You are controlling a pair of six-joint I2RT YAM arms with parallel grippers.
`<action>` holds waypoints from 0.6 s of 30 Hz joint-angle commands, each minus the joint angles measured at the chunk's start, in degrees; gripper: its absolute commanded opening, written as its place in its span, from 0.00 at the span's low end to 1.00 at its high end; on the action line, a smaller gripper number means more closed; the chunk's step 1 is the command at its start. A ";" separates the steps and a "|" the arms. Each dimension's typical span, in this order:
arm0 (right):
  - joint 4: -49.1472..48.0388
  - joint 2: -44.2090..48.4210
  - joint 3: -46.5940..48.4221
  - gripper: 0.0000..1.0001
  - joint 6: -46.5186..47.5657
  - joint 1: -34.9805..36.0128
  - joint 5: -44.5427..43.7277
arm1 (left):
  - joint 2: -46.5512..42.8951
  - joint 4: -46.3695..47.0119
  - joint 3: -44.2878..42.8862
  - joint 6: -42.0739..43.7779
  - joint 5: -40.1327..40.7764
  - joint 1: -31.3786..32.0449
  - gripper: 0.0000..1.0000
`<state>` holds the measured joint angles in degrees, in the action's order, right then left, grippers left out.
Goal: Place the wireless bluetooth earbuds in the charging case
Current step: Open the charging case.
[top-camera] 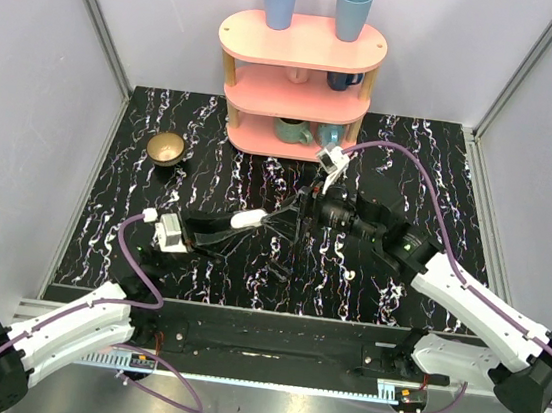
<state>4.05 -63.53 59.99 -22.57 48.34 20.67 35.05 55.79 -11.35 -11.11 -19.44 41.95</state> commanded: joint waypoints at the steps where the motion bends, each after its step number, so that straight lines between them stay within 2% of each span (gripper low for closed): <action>1: -3.53 -0.98 0.13 0.84 -1.51 0.09 1.04 | -0.07 3.89 -2.88 -1.27 -1.21 0.06 0.00; 11: -5.55 -1.69 -0.13 0.84 -1.96 0.09 0.61 | 1.86 9.15 -2.45 -3.12 -3.49 0.06 0.00; 18: -6.25 -2.21 0.31 0.85 -1.87 0.09 -2.73 | 2.48 14.26 -1.65 -5.32 -6.04 0.06 0.00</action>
<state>0.78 -64.75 59.77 -24.49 48.34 21.50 37.65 61.45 -11.60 -14.04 -19.86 41.67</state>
